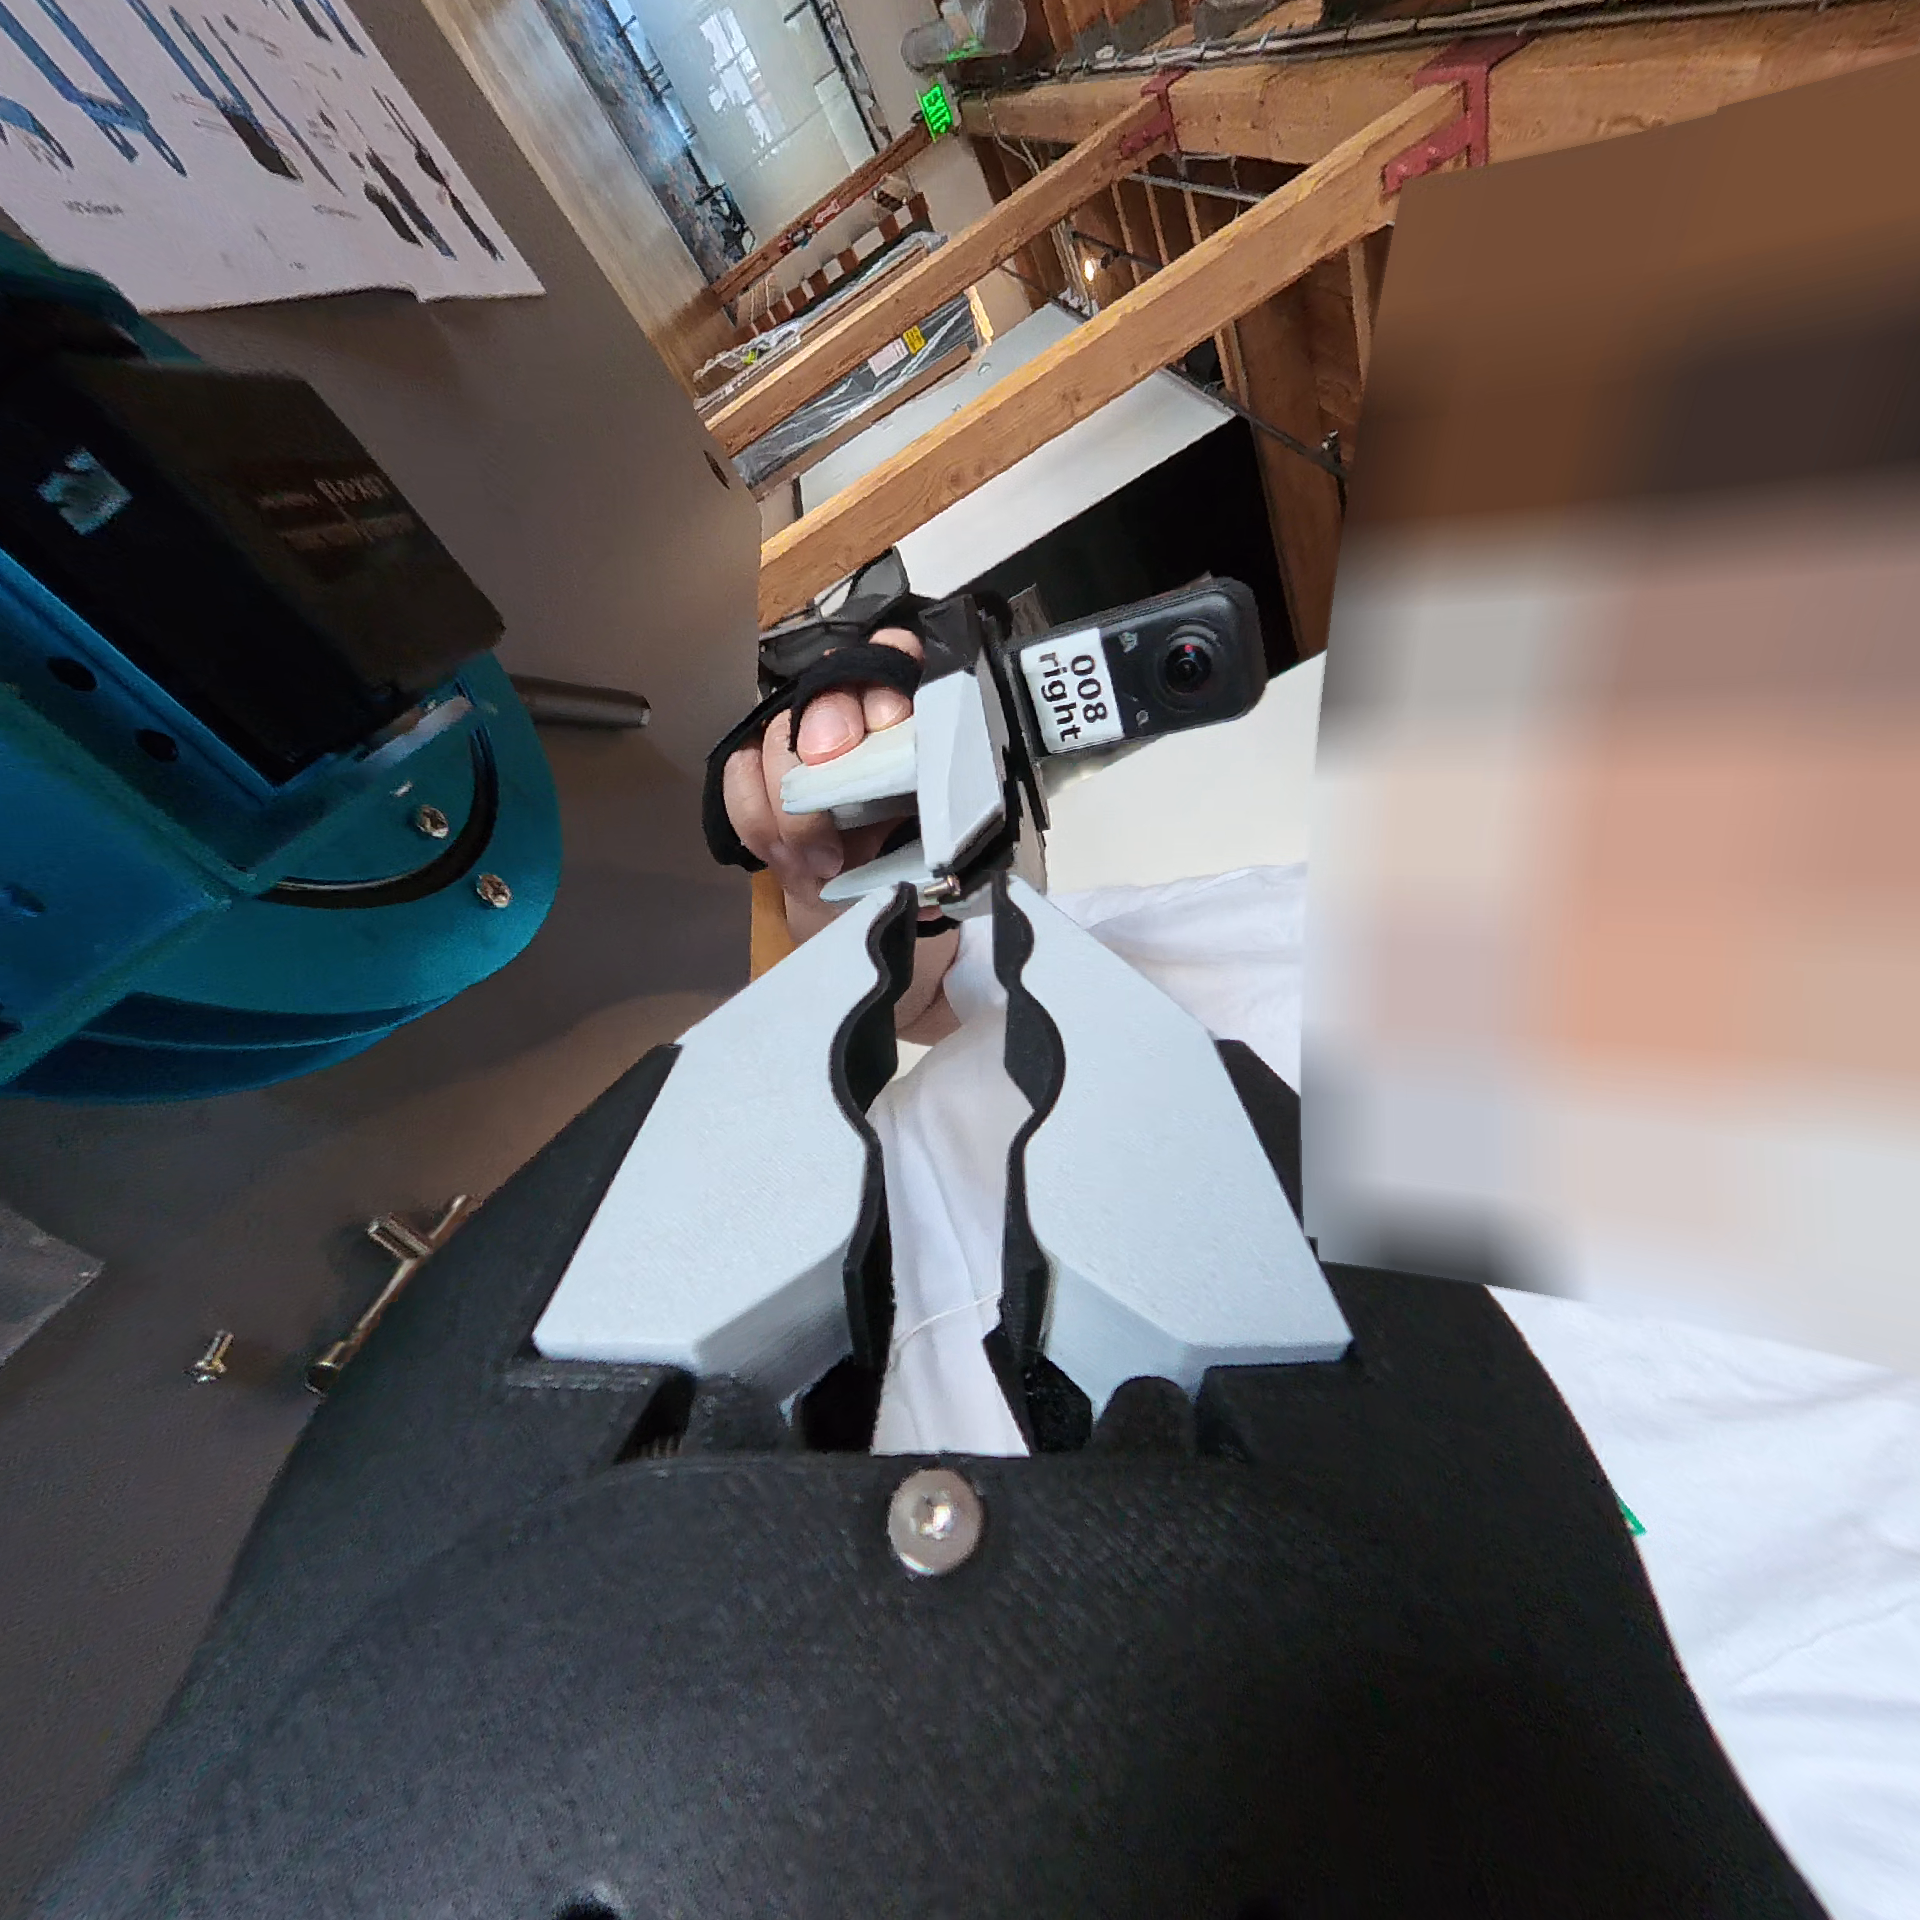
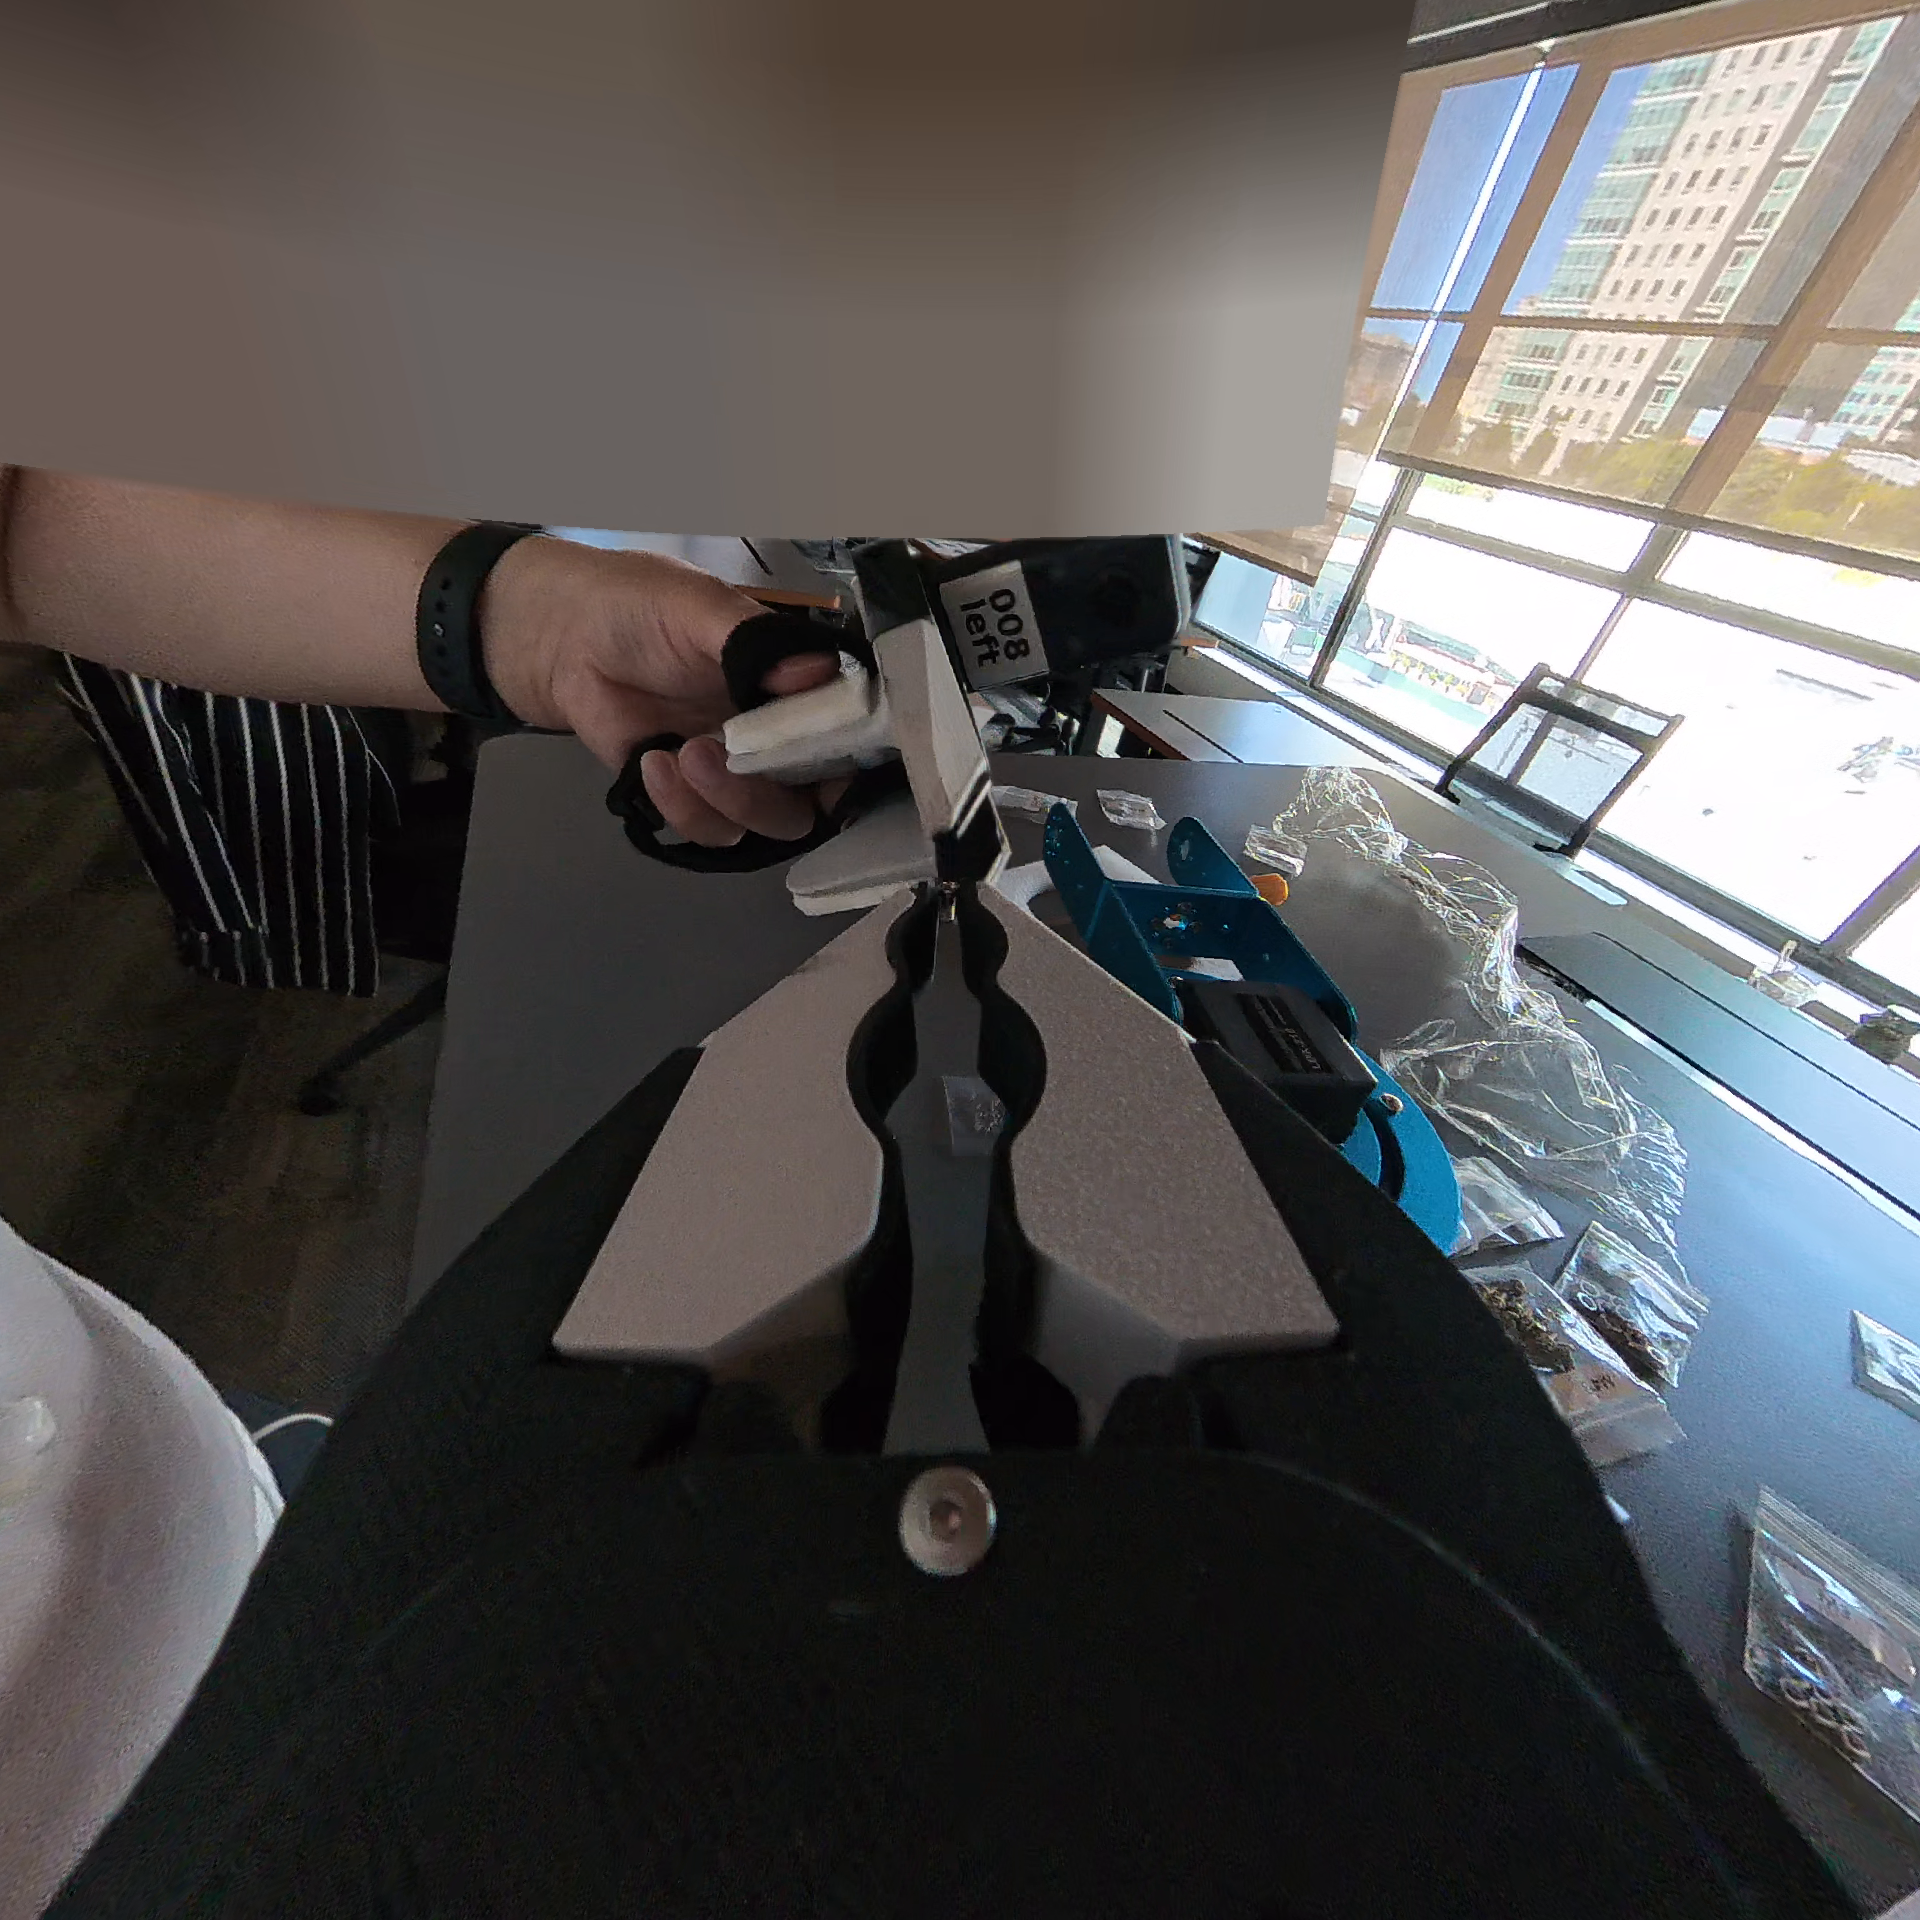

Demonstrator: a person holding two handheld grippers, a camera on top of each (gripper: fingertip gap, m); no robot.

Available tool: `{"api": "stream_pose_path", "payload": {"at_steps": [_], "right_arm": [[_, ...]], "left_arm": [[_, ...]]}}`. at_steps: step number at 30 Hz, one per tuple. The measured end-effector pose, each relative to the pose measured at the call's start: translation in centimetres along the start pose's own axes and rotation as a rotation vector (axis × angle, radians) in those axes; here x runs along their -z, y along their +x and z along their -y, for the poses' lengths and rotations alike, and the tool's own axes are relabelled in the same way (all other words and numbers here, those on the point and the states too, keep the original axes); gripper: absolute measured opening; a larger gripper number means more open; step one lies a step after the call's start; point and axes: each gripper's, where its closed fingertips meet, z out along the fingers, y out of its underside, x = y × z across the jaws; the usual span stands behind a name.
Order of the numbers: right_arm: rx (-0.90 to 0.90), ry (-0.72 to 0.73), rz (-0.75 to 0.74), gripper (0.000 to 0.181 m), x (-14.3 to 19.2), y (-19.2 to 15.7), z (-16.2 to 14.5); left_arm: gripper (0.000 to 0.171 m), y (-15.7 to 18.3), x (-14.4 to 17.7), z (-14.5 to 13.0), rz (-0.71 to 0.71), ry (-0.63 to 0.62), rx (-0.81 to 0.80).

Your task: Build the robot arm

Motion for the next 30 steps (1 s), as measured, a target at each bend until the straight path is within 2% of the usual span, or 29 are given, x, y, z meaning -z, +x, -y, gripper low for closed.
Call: {"api": "stream_pose_path", "payload": {"at_steps": [3, 5, 9, 12, 14, 16, 18, 20, 22, 24, 28, 30], "right_arm": [[-0.016, 0.015, -0.006, 0.002, 0.4, 0.4, 0.0], [-0.022, 0.009, -0.011, 0.002, 0.7, 0.6, -0.1], [-0.011, -0.014, -0.063, 0.002, 2.1, 1.3, -1.0], [-0.034, -0.031, -0.116, 0.003, 3.1, 2.2, -1.6], [-0.05, -0.037, -0.157, 0.003, 3.6, 2.9, -2.0], [-0.058, -0.044, -0.201, 0.003, 4.0, 3.4, -2.2], [-0.054, -0.052, -0.254, 0.003, 4.3, 3.9, -2.4], [-0.048, -0.062, -0.31, 0.003, 4.5, 4.2, -2.7], [-0.054, -0.072, -0.365, 0.003, 4.5, 4.3, -2.9], [-0.059, -0.069, -0.412, 0.003, 4.6, 4.2, -3.0], [-0.032, -0.1, -0.506, 0.002, 4.8, 3.8, -3.5], [-0.019, -0.108, -0.533, 0.002, 4.9, 3.5, -3.7]], "left_arm": [[0.015, -0.4, 1.1, 0.3, 0.05, 0.021, -0.045], [0.016, -1.3, 2.4, 0.3, 0.167, 0.016, -0.146], [0.024, -3.9, 6.7, 1.8, 0.618, -0.055, -0.582], [0.043, -5.7, 8.8, 3.1, 0.857, -0.236, -0.839], [0.051, -6.2, 8.5, 3.6, 0.876, -0.33, -0.885], [0.046, -5.9, 7.7, 4.1, 0.856, -0.393, -0.974], [0.048, -5.9, 7.2, 4.7, 0.861, -0.49, -1.099], [0.069, -6.3, 6.7, 5.8, 0.876, -0.585, -1.197], [0.073, -6.8, 5.4, 6.6, 0.819, -0.65, -1.21], [0.073, -7.0, 4.1, 7.0, 0.75, -0.697, -1.151], [0.069, -6.2, 3.6, 6.4, 0.711, -0.711, -1.094], [0.064, -5.0, 4.2, 5.5, 0.705, -0.609, -1.102]]}}
